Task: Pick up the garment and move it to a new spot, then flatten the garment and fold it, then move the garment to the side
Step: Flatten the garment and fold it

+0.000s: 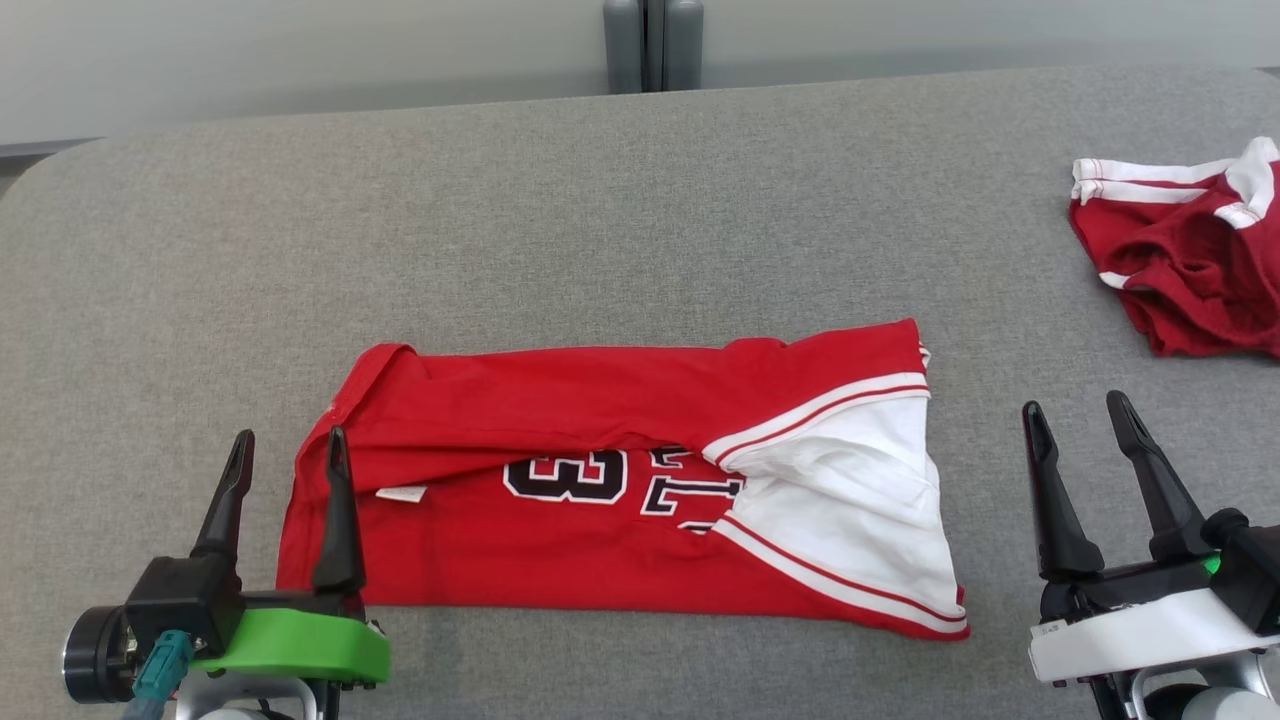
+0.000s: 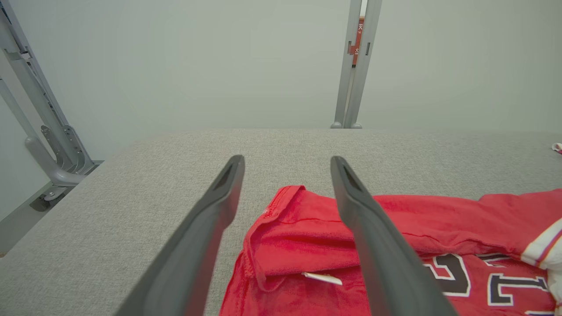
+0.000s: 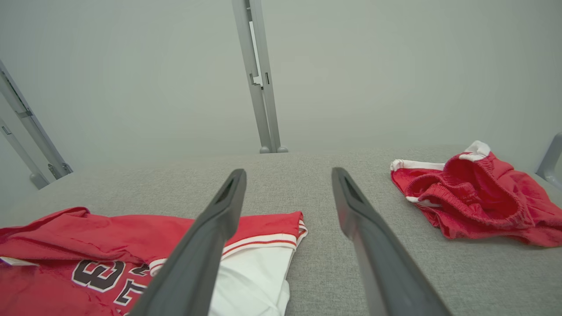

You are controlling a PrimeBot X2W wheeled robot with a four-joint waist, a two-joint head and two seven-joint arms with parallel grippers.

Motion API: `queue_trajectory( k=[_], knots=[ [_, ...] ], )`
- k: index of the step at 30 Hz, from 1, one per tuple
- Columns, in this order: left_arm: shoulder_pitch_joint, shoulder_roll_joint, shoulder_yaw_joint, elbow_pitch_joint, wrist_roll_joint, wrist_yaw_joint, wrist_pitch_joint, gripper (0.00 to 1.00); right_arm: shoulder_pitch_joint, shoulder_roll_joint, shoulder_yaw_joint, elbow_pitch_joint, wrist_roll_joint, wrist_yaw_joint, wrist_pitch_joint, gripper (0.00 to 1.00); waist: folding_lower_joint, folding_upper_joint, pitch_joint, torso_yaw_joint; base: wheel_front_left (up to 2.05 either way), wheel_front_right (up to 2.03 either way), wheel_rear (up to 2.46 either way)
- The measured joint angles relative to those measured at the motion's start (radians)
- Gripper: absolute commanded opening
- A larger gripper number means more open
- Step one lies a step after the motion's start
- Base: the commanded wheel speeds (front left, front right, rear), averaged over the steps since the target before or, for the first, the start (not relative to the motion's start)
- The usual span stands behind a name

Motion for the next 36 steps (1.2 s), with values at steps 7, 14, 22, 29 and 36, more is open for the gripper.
queue_trajectory(
  k=[7,14,22,29,36],
  knots=[
    [-0.027,-0.003,-0.011,-0.014,0.005,0.000,-0.002,1.00,-0.003,-0.024,-0.023,0.112,0.007,0.000,0.015,1.00,0.0000,0.0000,0.029,0.011,0.00,0.00,0.00],
    [-0.088,-0.015,-0.023,-0.017,0.018,-0.010,-0.014,1.00,-0.088,-0.031,0.037,0.341,0.052,0.000,-0.019,1.00,0.0000,0.0000,0.086,0.031,0.00,0.00,0.00],
    [-0.110,-0.027,-0.028,0.002,0.026,-0.017,-0.024,1.00,-0.204,-0.021,0.166,0.556,0.120,0.000,-0.032,1.00,0.0000,0.0000,0.123,0.054,0.00,0.00,0.00],
    [-0.114,-0.031,-0.026,0.016,0.026,-0.023,-0.030,1.00,-0.231,-0.033,0.241,0.583,0.198,0.000,-0.040,0.00,0.0000,0.0000,0.120,0.063,0.00,0.00,0.00],
    [-0.113,-0.031,-0.021,0.018,0.027,-0.023,-0.035,1.00,-0.203,-0.100,0.168,0.528,0.212,0.001,-0.086,0.00,0.0000,0.0000,0.105,0.054,0.00,0.00,0.00]
  ],
)
